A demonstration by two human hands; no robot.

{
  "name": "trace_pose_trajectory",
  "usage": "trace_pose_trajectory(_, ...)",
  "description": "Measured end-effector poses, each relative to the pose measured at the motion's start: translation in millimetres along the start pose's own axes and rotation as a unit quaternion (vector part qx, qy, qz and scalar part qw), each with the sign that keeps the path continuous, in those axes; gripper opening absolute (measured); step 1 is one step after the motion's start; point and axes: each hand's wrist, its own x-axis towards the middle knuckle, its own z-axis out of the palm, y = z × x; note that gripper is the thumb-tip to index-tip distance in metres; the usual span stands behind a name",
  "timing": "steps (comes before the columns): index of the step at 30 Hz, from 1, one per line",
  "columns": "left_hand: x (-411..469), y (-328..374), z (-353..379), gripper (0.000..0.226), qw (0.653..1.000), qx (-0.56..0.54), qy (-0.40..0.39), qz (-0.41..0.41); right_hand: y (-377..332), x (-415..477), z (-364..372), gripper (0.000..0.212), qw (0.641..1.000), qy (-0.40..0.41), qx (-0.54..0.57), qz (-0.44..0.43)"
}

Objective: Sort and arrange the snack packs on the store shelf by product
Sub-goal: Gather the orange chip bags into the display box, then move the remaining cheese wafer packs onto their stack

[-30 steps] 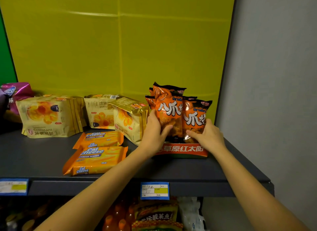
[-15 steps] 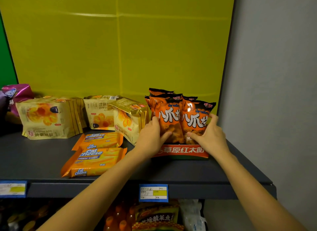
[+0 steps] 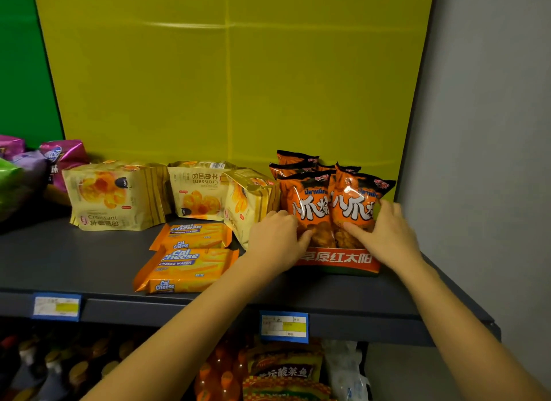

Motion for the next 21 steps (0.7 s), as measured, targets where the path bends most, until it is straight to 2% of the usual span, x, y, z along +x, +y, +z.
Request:
trace_pose_trajectory(3, -18.2, -17.9, -25.1, 0.038, 0.998, -0.031, 0.053, 0.014, -13.8, -14.6, -7.3, 0.066, 0.988, 0.135, 0.052, -0.047)
trace_pose_trajectory(5, -30.2, -45.1, -42.6, 0.034, 0.996, -0.044, 0.074, -0.019, -29.2, -24.1, -8.0, 0.053, 0.980, 0.156, 0.084, -0.086)
trace_pose_trajectory(9, -44.5, -127.9, -60.3, 0.032, 0.987, -0.060, 0.085, -0.119, -66.0, -39.8, 8.6, 0.036, 0.981, 0.066, 0.107, -0.151)
trace_pose_trajectory(13, -51.9, -204.0, -47.8, 0.039, 0.970, -0.037, 0.038, -0.237, -105.4, -57.1, 35.8, 0.026, 0.973, -0.018, 0.112, -0.203)
trace_pose_trajectory(15, -53.7, -220.9, -37.1, 0.056, 0.962, -0.017, -0.030, -0.271, -122.2, -64.4, 53.1, 0.035, 0.972, -0.073, 0.079, -0.208)
trace_pose_trajectory(18, -46.7, -231.4, -25.0, 0.081, 0.946, -0.059, -0.126, -0.293, -143.3, -74.2, 76.3, 0.066, 0.973, -0.161, -0.028, -0.163)
trace_pose_trajectory(21, -33.2, -230.7, -18.9, 0.090, 0.927, -0.135, -0.162, -0.310, -160.8, -81.7, 91.0, 0.091, 0.967, -0.211, -0.093, -0.105)
